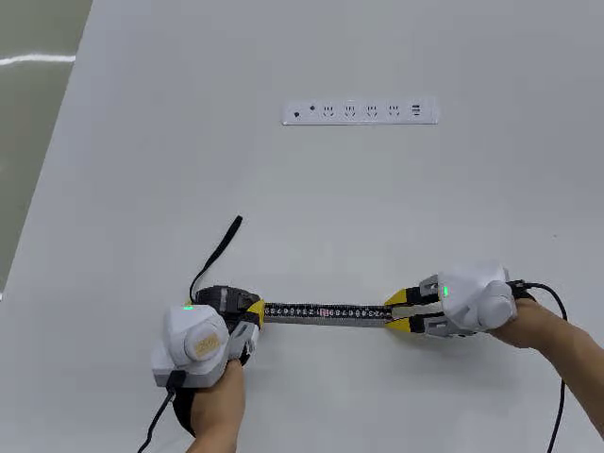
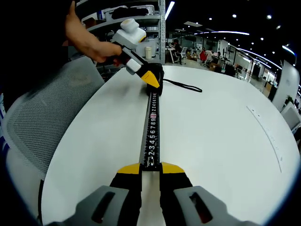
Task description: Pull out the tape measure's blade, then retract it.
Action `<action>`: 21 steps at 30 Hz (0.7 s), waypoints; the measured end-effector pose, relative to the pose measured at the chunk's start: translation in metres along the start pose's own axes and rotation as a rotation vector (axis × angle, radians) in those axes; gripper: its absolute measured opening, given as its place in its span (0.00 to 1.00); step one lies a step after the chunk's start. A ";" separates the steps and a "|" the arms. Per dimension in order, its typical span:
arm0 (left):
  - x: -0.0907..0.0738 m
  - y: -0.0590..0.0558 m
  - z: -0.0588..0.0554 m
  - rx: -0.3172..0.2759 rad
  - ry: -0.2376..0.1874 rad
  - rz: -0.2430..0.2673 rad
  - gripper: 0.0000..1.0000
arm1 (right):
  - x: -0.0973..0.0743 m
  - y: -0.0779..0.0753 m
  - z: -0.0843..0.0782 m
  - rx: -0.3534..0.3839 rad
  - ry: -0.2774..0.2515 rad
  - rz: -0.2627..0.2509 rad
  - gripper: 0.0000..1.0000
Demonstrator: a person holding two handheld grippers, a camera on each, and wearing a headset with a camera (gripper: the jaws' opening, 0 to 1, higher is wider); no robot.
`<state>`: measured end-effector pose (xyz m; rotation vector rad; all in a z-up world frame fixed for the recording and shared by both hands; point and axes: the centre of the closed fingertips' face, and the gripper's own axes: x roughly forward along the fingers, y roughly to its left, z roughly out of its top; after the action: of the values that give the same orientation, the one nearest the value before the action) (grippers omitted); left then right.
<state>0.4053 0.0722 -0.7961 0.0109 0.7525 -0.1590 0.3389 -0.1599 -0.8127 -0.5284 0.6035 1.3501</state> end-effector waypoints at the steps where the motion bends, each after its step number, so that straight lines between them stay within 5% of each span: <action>1: 0.000 0.000 0.000 -0.001 0.000 -0.001 0.61 | 0.002 0.000 0.001 0.001 -0.002 0.001 0.12; 21: -0.001 0.000 0.000 -0.010 -0.002 -0.004 0.61 | 0.019 -0.002 0.019 0.004 -0.025 0.002 0.12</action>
<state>0.4048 0.0724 -0.7954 -0.0003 0.7513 -0.1594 0.3452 -0.1332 -0.8117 -0.5076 0.5862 1.3551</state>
